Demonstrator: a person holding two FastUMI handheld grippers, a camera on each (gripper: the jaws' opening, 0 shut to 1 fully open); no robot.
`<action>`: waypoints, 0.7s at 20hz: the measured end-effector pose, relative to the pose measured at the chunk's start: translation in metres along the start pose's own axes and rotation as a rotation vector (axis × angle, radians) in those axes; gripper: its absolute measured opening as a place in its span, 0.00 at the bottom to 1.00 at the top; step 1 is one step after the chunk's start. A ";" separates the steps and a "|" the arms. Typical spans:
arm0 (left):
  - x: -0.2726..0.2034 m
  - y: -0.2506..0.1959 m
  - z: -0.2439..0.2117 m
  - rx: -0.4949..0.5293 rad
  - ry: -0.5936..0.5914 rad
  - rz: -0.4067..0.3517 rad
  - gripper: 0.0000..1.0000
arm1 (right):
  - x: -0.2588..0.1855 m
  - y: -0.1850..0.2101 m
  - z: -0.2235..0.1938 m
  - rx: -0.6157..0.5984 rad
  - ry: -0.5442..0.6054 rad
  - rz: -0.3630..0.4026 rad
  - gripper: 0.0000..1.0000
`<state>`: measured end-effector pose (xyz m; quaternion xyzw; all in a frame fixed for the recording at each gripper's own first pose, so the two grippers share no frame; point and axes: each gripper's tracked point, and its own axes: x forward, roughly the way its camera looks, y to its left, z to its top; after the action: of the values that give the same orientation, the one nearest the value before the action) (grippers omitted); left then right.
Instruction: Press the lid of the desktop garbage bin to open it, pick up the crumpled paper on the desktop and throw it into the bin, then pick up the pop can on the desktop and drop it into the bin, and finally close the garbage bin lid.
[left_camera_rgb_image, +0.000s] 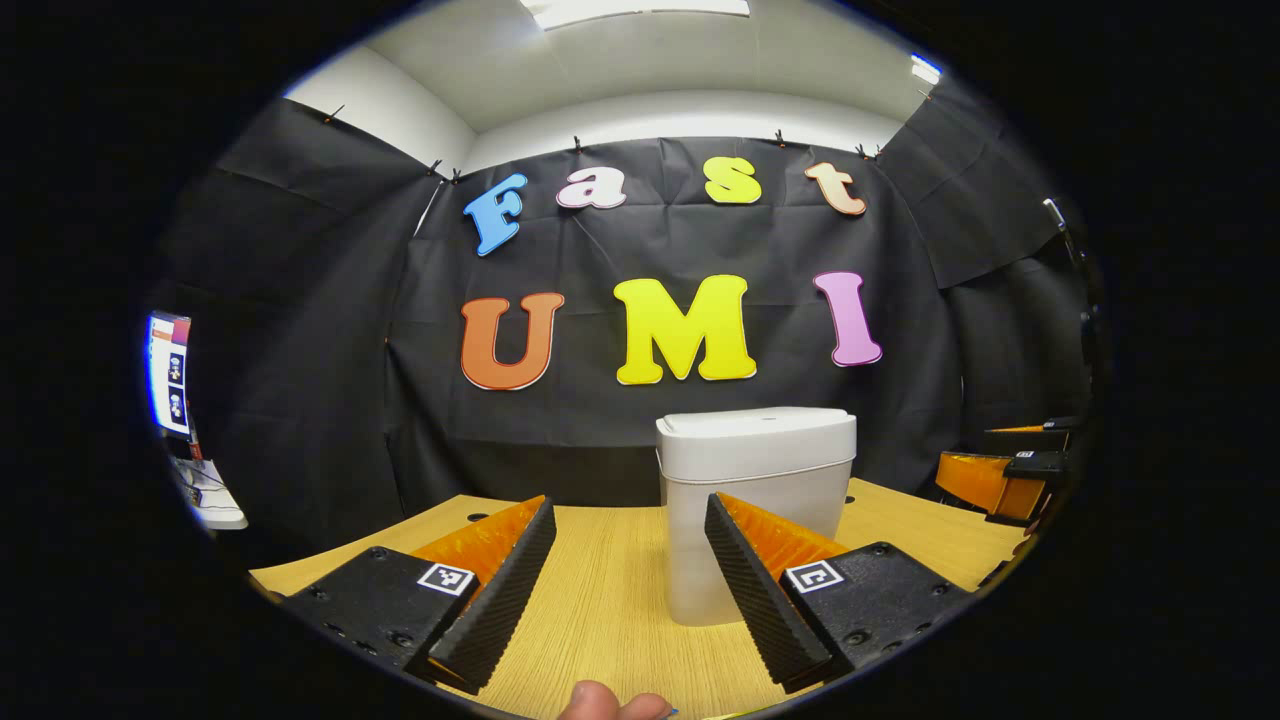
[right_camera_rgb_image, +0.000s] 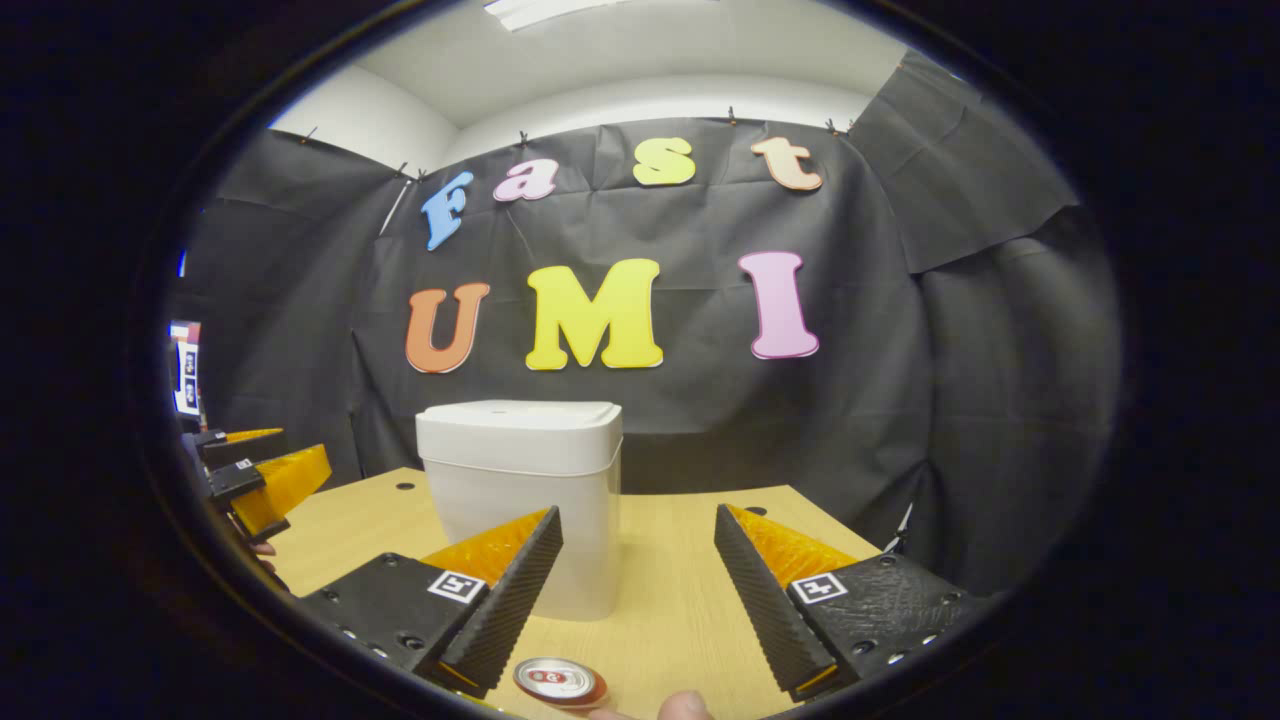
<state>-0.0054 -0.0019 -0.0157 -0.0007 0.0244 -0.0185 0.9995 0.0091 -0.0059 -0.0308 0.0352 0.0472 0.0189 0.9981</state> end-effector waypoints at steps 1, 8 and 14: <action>-0.001 0.001 -0.002 -0.001 0.003 -0.001 0.97 | 0.002 0.006 0.001 0.009 0.006 0.026 0.94; -0.008 0.013 -0.011 -0.005 0.016 0.009 0.97 | 0.034 0.030 0.058 -0.022 -0.013 0.114 0.95; -0.014 0.031 -0.016 -0.009 0.020 0.049 0.97 | 0.073 0.061 0.086 -0.021 0.012 0.185 0.84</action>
<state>-0.0189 0.0300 -0.0311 -0.0043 0.0343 0.0062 0.9994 0.0881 0.0519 0.0523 0.0287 0.0495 0.1118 0.9921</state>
